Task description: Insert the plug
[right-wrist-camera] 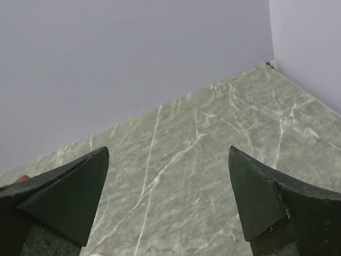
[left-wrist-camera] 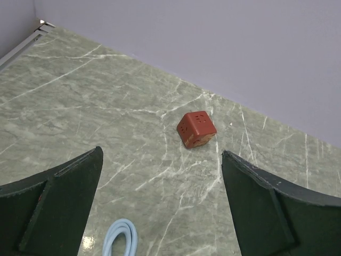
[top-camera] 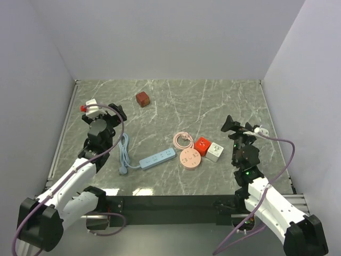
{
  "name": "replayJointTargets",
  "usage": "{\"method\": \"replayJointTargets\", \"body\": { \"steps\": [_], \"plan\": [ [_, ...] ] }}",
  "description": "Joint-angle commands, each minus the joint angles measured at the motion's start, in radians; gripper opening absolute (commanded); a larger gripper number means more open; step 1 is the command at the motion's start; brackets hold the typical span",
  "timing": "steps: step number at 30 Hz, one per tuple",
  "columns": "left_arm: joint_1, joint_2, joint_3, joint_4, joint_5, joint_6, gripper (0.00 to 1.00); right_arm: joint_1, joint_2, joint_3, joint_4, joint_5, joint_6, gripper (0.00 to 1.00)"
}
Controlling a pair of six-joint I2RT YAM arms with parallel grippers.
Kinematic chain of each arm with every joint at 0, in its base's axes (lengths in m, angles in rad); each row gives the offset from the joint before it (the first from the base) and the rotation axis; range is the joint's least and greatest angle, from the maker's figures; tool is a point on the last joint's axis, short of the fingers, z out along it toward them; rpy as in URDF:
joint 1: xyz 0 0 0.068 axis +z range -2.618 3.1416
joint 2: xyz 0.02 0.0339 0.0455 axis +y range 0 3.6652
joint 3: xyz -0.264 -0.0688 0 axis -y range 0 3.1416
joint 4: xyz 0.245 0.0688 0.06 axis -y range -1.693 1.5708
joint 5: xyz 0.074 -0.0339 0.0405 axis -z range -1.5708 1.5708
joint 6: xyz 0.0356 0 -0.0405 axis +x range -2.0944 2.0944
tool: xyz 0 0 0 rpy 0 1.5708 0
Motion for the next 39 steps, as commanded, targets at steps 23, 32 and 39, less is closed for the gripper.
{"method": "replayJointTargets", "body": {
  "steps": [23, 32, 39],
  "plan": [
    [-0.040, -0.048, 0.015, 0.008, 0.056, 0.065, 0.99, 0.030, 0.157, 0.312, -0.913, -0.104, 0.495, 1.00],
    [-0.040, -0.043, 0.018, 0.005, 0.088, 0.078, 1.00, 0.090, 0.190, 0.334, -1.053, -0.006, 0.556, 1.00],
    [-0.037, -0.026, 0.021, 0.007, 0.084, 0.082, 1.00, 0.108, 0.330, 0.354, -1.035, -0.001, 0.562, 1.00]
  ]
}}
